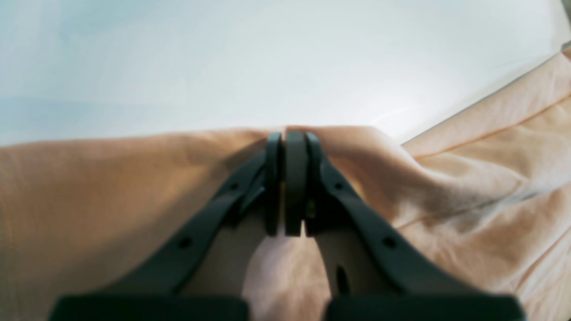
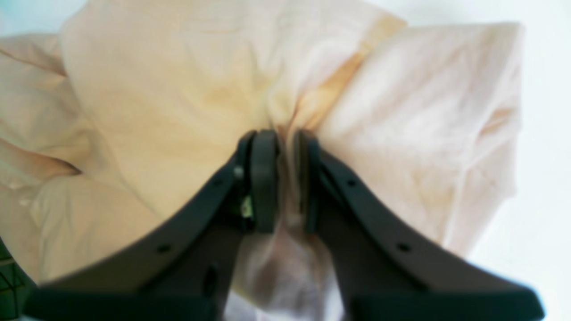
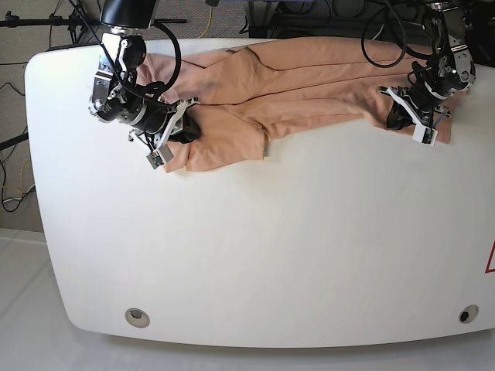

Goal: Fold the T-shirt properly
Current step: 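Pull the shirt end with the left gripper away from the right gripper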

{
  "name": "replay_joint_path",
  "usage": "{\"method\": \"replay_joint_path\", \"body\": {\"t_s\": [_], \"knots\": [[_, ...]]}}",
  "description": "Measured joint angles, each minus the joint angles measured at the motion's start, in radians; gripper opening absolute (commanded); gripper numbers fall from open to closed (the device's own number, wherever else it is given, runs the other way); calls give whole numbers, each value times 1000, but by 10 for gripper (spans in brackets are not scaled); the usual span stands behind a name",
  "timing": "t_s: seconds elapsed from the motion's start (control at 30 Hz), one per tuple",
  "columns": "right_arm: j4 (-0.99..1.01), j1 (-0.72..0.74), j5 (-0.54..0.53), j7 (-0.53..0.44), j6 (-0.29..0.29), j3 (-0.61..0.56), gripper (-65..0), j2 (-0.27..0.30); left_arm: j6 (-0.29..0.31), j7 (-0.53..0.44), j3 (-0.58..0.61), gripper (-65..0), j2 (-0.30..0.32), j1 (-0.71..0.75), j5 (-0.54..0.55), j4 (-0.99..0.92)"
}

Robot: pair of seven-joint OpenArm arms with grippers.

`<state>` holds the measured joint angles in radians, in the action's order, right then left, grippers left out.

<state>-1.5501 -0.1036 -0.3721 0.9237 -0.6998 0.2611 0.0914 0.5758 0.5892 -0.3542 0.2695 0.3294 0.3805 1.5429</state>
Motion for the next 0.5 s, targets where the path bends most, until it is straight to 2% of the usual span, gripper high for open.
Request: {"method": "replay_joint_path", "body": {"t_s": [0.17,0.37,0.5], "knots": [[-3,-9,-54,-13,4,0,-597,-8,-9,-11,6,-646,-24,2,8,11],[-2,11,-100,52,3,0,-597,-5,-2,10,11,-646,-30,6,0,50],[1,14,-100,50,3,22,-597,-6,-3,16,11,-646,-27,8,-7,100]]}}
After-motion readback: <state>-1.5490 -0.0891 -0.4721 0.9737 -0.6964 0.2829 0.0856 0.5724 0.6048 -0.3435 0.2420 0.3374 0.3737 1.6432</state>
